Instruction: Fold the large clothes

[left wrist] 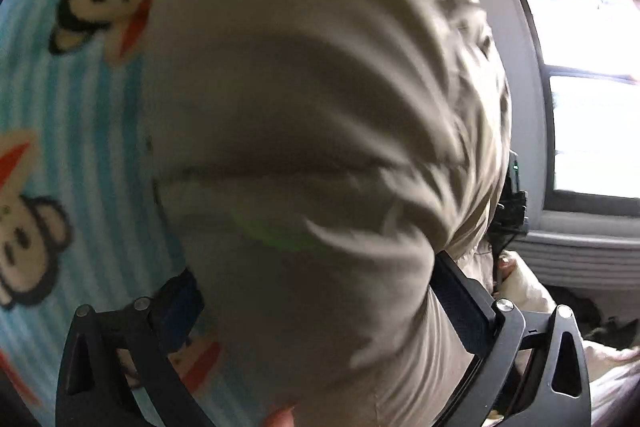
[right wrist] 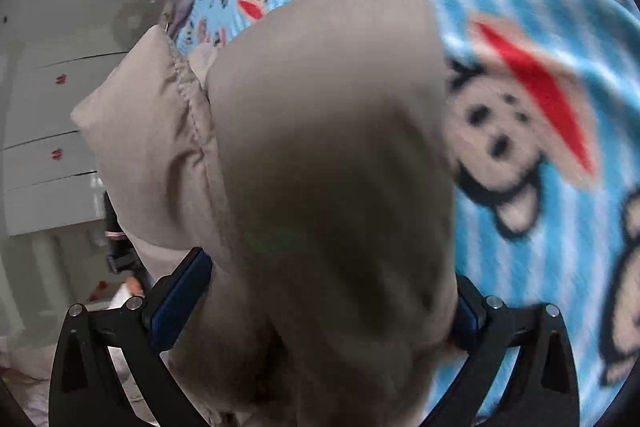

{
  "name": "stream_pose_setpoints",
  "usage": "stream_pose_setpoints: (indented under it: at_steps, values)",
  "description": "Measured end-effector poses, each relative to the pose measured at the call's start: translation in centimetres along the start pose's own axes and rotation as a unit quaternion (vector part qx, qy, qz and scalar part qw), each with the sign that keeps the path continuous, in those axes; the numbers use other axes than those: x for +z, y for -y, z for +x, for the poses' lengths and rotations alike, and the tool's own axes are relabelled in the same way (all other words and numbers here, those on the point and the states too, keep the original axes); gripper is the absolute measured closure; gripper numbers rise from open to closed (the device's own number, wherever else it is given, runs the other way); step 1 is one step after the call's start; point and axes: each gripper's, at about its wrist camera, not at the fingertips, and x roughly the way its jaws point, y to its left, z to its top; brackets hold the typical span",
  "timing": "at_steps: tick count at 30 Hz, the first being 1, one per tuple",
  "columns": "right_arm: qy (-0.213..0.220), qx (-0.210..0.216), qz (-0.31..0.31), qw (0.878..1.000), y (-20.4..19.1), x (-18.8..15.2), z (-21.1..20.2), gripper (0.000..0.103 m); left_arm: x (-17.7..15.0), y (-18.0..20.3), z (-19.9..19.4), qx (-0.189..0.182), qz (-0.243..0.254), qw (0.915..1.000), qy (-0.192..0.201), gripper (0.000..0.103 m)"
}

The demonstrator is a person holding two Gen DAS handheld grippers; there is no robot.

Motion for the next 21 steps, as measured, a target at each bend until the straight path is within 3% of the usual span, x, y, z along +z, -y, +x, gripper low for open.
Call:
stream_pose_setpoints:
  at_steps: [3, 9, 14, 21]
  values:
    - [0.002, 0.019, 0.003, 1.000, -0.5, 0.7, 1.3, 0.000, 0.3, -0.2, 1.1, -0.018, -0.014, 0.9997, -0.009, 0.000]
    - [0.027, 0.002, 0.030, 0.999, -0.9, 0.3, 1.8, 0.000, 0.1, 1.8, 1.9, -0.013, -0.001, 0.9999, -0.008, 0.002]
    - [0.040, 0.008, 0.014, 0.999, -4.0, -0.9, 1.7, 0.029, -0.2, 4.3, 0.1, -0.027, 0.038, 0.9989, 0.011, 0.009]
    - [0.058, 0.038, -0.043, 0.997, -12.1, -1.5, 3.5, 0.031, -0.2, 5.2, -6.2, -0.034, 0.060, 0.9962, 0.054, 0.009]
